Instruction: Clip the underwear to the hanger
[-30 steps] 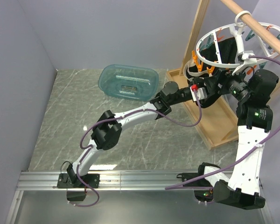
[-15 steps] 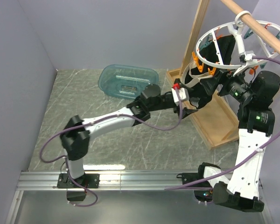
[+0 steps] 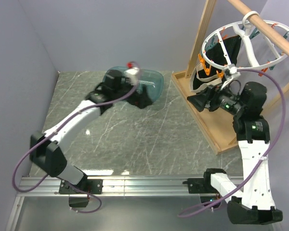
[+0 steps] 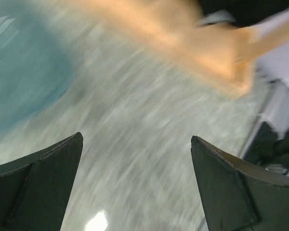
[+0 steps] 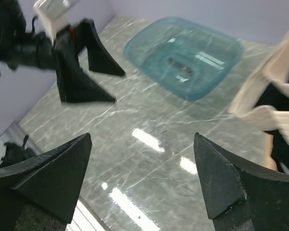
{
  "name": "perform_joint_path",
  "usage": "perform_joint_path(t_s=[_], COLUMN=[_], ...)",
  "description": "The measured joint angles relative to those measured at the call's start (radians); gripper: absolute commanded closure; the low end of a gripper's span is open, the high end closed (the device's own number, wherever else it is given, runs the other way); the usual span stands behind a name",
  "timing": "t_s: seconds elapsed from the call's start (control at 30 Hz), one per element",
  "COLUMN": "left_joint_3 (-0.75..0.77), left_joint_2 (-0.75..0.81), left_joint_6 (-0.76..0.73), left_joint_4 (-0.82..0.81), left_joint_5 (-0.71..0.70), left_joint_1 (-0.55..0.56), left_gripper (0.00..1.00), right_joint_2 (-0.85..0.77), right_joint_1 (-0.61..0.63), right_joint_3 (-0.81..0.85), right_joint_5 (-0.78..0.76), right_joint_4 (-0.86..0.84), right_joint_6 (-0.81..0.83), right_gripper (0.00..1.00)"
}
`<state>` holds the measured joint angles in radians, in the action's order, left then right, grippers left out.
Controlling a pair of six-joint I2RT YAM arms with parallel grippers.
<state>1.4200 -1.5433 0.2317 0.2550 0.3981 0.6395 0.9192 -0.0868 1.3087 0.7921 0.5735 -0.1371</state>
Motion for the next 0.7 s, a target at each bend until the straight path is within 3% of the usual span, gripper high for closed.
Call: perform_joint_path(t_s=[0.17, 0.37, 0.53, 0.7], left_joint_3=[-0.066, -0.112, -0.283, -0.413], left_joint_2=[0.118, 0.186, 0.325, 0.448], left_joint_6=[-0.032, -0.074, -0.094, -0.114], left_joint_4=[0.211, 0.315, 0.326, 0.325], left_joint_5=[0.008, -0.032, -0.114, -0.176], left_joint_1=[-0.259, -0.432, -0.505, -0.53], left_gripper=[0.01, 0.01, 0.01, 0.01], right_joint_2=[0.011, 0.053, 0.093, 0.053], right_joint_1=[0.135, 0.277, 0.379, 0.388], right_joint_3=[-0.079, -0.183, -0.29, -0.412], right_joint_5=[-0.053, -0.138, -0.232, -0.324], right_joint_4=[-0.042, -0.093, -0.133, -0.151], right_joint_6=[-0.004, 0.009, 0.043, 0.079], right_gripper=[0.05, 0.05, 0.05, 0.04])
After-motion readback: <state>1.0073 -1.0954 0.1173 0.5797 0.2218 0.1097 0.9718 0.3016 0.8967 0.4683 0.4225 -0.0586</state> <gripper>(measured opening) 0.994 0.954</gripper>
